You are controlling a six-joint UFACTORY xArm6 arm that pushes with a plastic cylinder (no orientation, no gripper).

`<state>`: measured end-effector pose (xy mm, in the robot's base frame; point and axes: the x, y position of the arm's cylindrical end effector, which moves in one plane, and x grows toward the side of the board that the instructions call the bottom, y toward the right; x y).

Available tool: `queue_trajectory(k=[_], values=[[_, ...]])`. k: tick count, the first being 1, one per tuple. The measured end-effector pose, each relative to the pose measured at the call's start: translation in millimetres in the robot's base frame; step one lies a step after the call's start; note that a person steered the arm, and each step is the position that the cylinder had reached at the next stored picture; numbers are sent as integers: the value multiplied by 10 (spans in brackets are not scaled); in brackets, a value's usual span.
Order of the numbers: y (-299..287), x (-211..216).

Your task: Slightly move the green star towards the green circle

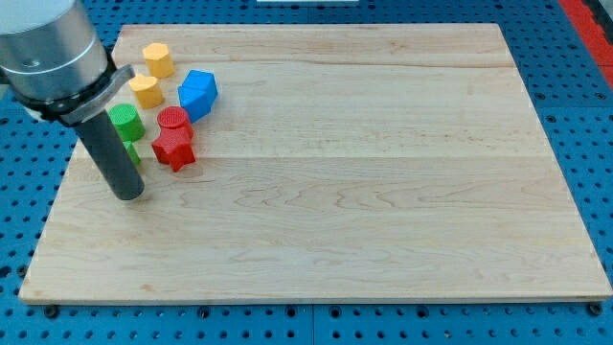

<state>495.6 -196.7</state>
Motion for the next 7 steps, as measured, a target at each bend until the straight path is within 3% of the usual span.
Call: queue_trajectory(k=[5, 7], values=[[-262, -163], [662, 499]])
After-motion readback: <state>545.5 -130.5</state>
